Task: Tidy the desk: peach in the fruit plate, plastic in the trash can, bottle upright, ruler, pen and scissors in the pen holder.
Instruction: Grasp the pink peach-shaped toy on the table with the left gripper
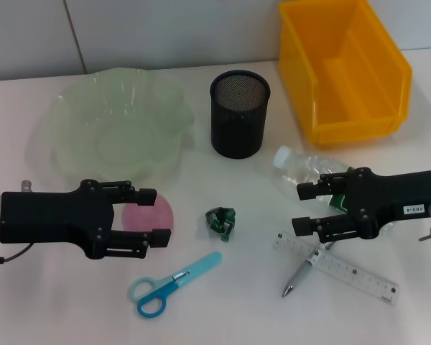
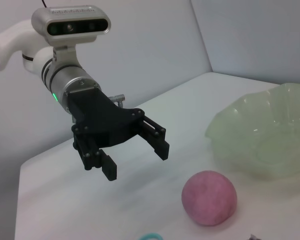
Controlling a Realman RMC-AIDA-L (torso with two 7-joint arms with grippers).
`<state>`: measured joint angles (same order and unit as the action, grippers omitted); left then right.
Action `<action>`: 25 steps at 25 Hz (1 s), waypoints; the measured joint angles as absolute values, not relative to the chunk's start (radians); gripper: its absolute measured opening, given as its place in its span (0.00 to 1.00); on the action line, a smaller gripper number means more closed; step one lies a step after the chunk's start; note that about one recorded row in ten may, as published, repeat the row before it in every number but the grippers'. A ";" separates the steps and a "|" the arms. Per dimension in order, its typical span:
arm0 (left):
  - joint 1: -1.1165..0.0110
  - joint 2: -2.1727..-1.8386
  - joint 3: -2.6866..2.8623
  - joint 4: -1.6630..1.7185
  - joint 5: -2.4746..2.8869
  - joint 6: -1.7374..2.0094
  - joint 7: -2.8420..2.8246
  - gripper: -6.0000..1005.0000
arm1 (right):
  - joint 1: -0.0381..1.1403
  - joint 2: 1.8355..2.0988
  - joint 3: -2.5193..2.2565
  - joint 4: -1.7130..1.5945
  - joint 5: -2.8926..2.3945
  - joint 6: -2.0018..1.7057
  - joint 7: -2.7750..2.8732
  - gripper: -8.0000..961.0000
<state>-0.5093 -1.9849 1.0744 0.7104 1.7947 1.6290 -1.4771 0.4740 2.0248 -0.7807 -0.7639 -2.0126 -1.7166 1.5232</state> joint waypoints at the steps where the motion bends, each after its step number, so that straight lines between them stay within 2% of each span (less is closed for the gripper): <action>1: -0.509 -1.985 1.075 0.710 1.795 1.629 -1.477 0.79 | 0.474 2.025 -0.781 -0.764 -2.013 -1.717 1.523 0.78; 13: -0.514 -1.996 1.068 0.813 1.805 1.618 -1.508 0.79 | 0.473 2.025 -0.781 -0.764 -2.013 -1.714 1.523 0.78; 21: -0.584 -2.051 1.072 1.013 2.032 1.584 -1.579 0.79 | 0.472 2.025 -0.780 -0.764 -2.013 -1.712 1.522 0.77; 25: -0.642 -2.062 1.088 1.062 2.139 1.597 -1.635 0.79 | 0.470 2.025 -0.770 -0.764 -2.013 -1.712 1.522 0.77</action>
